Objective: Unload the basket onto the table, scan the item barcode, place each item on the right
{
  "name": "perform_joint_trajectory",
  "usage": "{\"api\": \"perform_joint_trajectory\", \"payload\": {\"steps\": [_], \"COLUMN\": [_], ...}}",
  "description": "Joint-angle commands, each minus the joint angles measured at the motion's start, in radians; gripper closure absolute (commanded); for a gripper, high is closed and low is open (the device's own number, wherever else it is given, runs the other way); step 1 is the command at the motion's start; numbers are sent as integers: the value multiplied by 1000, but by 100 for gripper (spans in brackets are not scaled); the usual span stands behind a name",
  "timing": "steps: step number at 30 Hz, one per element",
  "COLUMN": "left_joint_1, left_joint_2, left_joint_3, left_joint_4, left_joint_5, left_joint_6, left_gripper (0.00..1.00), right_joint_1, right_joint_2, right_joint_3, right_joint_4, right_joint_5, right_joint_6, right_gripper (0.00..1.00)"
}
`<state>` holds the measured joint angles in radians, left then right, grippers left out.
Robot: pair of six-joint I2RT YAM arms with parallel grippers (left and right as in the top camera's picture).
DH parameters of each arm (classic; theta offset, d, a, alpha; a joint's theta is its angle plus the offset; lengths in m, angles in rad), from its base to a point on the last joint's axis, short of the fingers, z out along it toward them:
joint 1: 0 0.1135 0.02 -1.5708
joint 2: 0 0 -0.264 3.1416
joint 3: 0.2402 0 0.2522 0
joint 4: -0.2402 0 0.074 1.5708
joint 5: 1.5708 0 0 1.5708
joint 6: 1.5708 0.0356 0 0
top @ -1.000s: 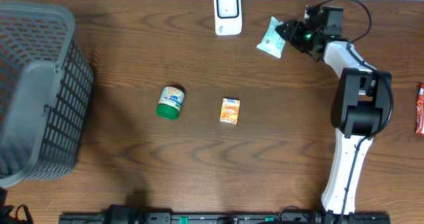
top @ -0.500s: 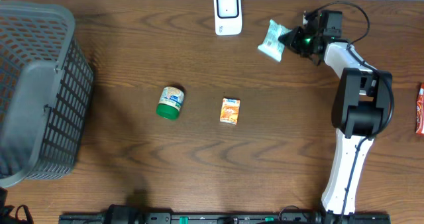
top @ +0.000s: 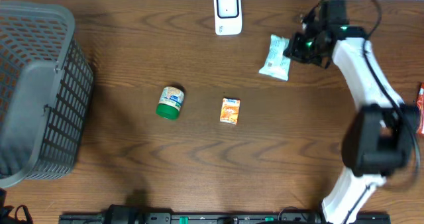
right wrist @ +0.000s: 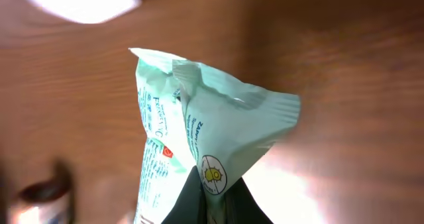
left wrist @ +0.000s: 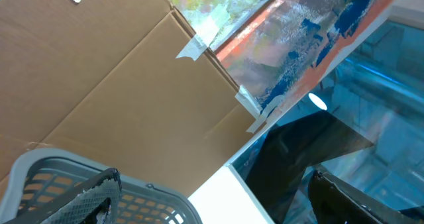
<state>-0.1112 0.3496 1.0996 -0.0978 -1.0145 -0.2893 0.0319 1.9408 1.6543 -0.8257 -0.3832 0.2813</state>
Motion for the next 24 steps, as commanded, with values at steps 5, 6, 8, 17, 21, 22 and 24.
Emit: {"api": "perform_joint_trajectory", "payload": {"steps": [5, 6, 8, 17, 21, 22, 24], "left_joint_1": [6, 6, 6, 6, 6, 6, 6], "left_joint_2": [0, 0, 0, 0, 0, 0, 0], "left_joint_3": [-4, -4, -4, -4, -4, -4, -4], "left_joint_4": [6, 6, 7, 6, 6, 6, 6], "left_joint_5": [12, 12, 12, 12, 12, 12, 12], "left_joint_6": [-5, -5, -5, -5, -5, -5, -5], "left_gripper": [10, 10, 10, 10, 10, 9, 9], "right_joint_1": [63, 67, 72, 79, 81, 88, 112], "right_joint_2": [-277, -301, -342, -439, -441, -437, -431], "right_joint_3": [14, 14, 14, 14, 14, 14, 14], "right_joint_4": [-187, -214, -258, -330, -327, -314, -267], "right_joint_5": [-146, -182, -248, -307, -282, -235, -67], "right_joint_6": [-6, -9, -27, -32, -32, -36, -48], "right_gripper": [99, 99, 99, 99, 99, 99, 99]}}
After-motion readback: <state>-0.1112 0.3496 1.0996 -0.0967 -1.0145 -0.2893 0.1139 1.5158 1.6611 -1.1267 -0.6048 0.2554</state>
